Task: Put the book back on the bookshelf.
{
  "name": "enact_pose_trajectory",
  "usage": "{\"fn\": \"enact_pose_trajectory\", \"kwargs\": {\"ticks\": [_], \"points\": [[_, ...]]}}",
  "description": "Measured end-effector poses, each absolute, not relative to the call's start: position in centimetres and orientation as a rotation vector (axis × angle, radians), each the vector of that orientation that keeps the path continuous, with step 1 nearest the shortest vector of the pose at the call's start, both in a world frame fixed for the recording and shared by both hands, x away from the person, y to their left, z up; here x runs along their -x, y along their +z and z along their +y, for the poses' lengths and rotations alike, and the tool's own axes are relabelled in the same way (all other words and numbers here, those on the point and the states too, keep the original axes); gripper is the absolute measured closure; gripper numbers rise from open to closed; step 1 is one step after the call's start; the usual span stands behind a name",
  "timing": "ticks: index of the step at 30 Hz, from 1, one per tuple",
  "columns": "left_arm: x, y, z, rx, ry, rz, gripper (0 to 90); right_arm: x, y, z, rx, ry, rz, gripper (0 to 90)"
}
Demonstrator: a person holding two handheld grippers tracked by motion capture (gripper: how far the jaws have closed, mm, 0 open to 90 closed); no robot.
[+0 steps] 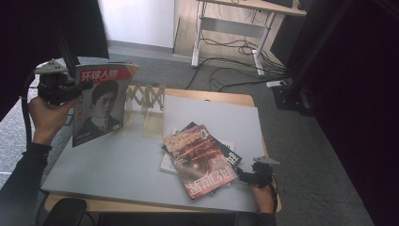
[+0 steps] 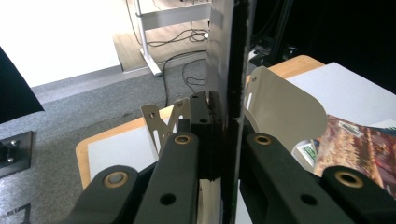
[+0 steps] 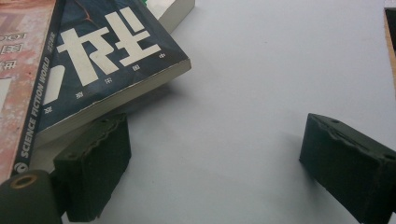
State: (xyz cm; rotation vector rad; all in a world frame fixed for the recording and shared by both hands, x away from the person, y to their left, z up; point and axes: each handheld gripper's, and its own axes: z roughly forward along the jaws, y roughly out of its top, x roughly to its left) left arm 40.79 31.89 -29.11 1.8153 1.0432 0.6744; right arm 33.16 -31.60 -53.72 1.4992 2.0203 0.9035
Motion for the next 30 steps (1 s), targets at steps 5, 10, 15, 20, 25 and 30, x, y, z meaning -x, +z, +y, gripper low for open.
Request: {"fn": "enact_pose_trajectory", "kwargs": {"ticks": [5,10,15,20,25,30], "points": [[-41.7,-29.2,31.7,-1.804,0.68,1.048,86.8,-33.2,-53.7,-31.6,-1.497,0.903,2.02,8.0],[-42.9,-29.7,31.0,-1.796,0.687,1.05,86.8,-33.2,-53.7,-31.6,-1.497,0.904,2.018,8.0],[-43.5,-30.5,30.7,-1.782,0.704,1.052,86.8,-33.2,-53.7,-31.6,-1.497,0.904,2.018,8.0],[-43.6,-31.2,30.9,-1.785,0.699,1.062,86.7,-33.2,-53.7,-31.6,-1.496,0.905,2.018,8.0],[-43.0,-31.7,31.8,-1.793,0.674,1.064,86.3,-33.2,-53.7,-31.6,-1.496,0.904,2.019,8.0],[-42.5,-32.0,32.0,-1.852,0.664,1.069,85.6,-33.2,-53.7,-31.6,-1.496,0.904,2.019,7.9]]}}
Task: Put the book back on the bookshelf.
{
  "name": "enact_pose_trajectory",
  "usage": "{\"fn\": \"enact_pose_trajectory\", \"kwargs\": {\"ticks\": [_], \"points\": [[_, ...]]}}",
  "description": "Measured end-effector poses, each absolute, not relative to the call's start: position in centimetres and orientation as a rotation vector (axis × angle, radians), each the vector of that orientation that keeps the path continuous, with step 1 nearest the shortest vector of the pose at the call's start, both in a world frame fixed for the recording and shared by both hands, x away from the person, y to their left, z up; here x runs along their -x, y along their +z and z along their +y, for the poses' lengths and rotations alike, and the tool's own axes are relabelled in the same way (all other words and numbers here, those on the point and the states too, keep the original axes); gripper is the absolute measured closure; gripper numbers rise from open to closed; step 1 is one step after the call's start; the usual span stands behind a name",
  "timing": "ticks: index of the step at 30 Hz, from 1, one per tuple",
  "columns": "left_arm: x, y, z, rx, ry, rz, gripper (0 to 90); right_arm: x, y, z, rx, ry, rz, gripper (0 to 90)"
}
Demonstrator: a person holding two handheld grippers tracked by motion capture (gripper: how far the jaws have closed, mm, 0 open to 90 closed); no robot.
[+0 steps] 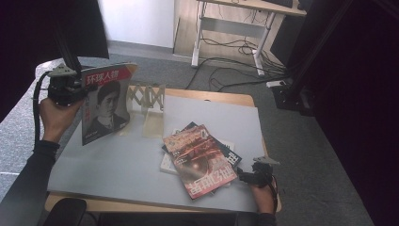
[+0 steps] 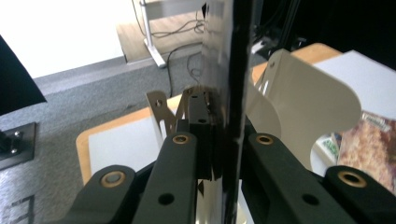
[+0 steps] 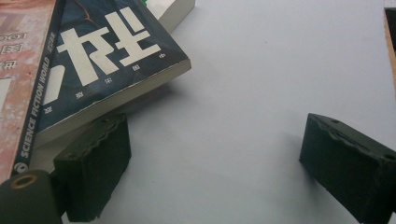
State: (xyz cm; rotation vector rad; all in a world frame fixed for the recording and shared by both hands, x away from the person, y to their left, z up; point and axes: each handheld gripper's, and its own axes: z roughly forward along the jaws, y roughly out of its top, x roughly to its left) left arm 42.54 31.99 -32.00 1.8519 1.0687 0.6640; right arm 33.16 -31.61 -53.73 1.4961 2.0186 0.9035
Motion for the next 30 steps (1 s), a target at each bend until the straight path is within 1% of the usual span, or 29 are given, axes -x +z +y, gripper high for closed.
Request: {"fn": "enact_pose_trajectory", "kwargs": {"ticks": [7,14,19,22,30], "points": [[-41.7,-32.3,32.6,-1.888,0.622,1.08,84.6,-33.2,-53.7,-31.6,-1.497,0.903,2.018,8.0],[-40.2,-33.0,33.3,-1.935,0.614,1.086,83.4,-33.2,-53.7,-31.6,-1.498,0.904,2.018,7.9],[-39.3,-33.7,34.3,-1.941,0.589,1.104,81.1,-33.2,-53.7,-31.6,-1.496,0.903,2.019,8.0],[-39.0,-34.0,34.6,-1.945,0.597,1.119,79.5,-33.2,-53.7,-31.6,-1.496,0.903,2.02,8.0],[-39.3,-32.7,34.8,-1.912,0.573,1.117,78.1,-33.2,-53.7,-31.6,-1.496,0.903,2.019,8.0]]}}
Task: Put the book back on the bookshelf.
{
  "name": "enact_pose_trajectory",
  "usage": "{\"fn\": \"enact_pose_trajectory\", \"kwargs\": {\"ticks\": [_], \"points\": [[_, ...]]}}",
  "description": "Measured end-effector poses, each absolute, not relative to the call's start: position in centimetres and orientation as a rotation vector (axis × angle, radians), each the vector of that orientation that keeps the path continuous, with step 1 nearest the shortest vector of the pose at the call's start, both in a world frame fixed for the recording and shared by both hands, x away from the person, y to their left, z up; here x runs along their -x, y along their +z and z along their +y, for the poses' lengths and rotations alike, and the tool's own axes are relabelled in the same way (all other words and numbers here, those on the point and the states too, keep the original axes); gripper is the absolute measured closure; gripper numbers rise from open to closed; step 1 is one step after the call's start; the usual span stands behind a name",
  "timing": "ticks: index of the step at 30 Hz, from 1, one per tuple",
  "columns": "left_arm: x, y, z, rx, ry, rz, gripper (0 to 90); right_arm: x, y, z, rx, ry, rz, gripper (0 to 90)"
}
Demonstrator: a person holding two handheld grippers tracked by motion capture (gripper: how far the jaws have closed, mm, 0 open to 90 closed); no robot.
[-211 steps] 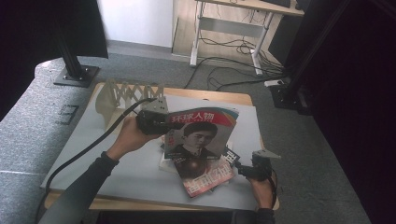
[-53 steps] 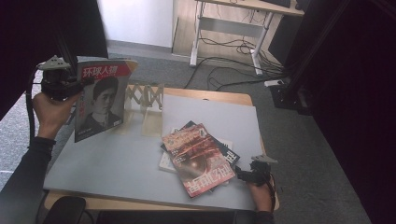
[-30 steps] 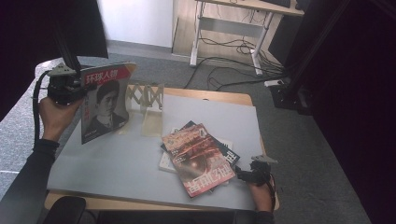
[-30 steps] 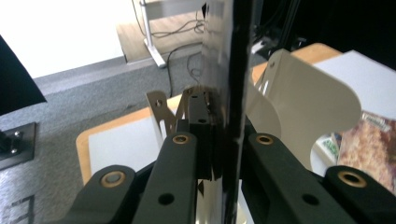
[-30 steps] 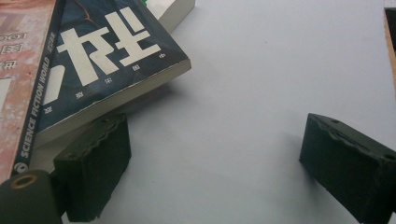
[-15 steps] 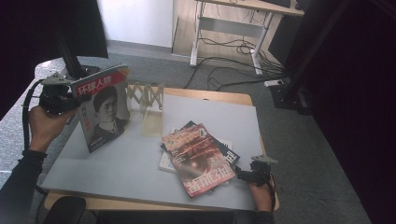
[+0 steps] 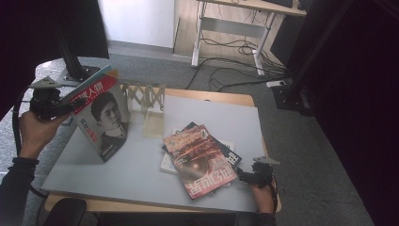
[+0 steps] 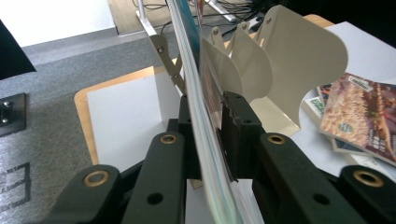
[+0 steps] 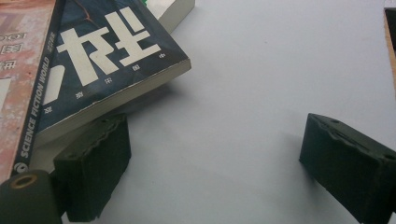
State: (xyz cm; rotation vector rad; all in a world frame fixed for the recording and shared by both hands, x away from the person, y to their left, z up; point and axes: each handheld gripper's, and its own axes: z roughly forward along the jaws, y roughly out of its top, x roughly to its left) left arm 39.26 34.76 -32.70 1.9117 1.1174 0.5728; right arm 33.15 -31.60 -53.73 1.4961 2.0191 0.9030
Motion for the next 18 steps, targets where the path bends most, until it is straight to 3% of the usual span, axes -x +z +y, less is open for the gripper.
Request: {"fn": "enact_pose_trajectory", "kwargs": {"ticks": [6,12,18], "points": [[-40.0,-31.6,33.7,-1.943,0.554,1.138,78.8,-33.2,-53.7,-31.6,-1.497,0.903,2.019,8.0],[-40.5,-31.0,33.6,-1.855,0.516,1.146,86.9,-33.2,-53.7,-31.6,-1.499,0.904,2.018,8.0],[-41.1,-30.2,33.1,-1.807,0.596,1.14,87.1,-33.2,-53.7,-31.6,-1.497,0.904,2.02,7.9]]}}
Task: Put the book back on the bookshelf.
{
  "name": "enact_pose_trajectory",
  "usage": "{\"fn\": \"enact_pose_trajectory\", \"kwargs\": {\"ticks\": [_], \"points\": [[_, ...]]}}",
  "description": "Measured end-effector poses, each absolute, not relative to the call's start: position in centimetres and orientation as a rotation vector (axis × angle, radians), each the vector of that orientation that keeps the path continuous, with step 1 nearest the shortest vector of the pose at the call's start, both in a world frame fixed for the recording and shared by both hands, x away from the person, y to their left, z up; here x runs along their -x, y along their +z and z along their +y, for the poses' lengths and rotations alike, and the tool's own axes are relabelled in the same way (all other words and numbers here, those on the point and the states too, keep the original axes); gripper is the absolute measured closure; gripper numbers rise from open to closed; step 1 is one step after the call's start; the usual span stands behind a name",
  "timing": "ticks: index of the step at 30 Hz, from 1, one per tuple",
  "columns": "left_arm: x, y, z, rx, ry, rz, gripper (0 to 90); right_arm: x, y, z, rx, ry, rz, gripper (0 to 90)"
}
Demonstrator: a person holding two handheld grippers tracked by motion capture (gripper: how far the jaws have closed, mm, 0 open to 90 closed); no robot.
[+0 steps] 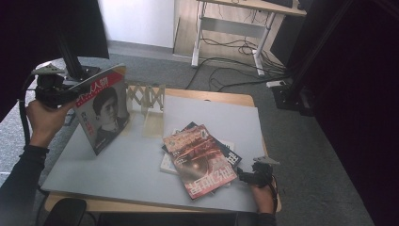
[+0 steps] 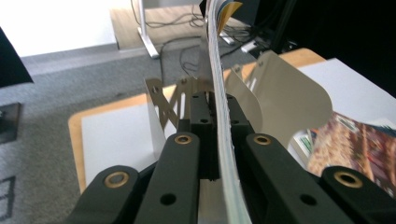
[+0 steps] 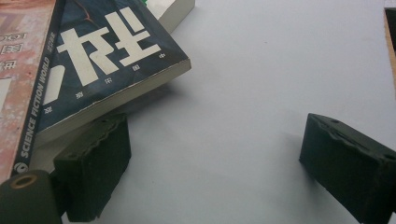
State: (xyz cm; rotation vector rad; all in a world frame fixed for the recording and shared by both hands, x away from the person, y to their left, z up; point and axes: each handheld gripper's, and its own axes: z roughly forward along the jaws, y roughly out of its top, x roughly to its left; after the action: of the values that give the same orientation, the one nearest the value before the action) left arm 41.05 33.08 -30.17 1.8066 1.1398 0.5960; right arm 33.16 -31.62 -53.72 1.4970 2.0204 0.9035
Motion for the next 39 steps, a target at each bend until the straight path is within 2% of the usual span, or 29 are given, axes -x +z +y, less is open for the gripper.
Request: {"fn": "enact_pose_trajectory", "kwargs": {"ticks": [12,21,33,39], "points": [[-43.1,-29.8,31.5,-1.788,0.69,1.156,87.1,-33.2,-53.7,-31.6,-1.497,0.904,2.018,8.0],[-42.8,-30.7,32.0,-1.766,0.762,1.181,86.9,-33.2,-53.7,-31.6,-1.496,0.904,2.021,8.0],[-42.6,-31.9,32.8,-1.778,0.714,1.188,86.0,-33.2,-53.7,-31.6,-1.498,0.905,2.018,8.0],[-42.5,-31.7,33.0,-1.782,0.701,1.165,80.6,-33.2,-53.7,-31.6,-1.497,0.904,2.018,8.0]]}}
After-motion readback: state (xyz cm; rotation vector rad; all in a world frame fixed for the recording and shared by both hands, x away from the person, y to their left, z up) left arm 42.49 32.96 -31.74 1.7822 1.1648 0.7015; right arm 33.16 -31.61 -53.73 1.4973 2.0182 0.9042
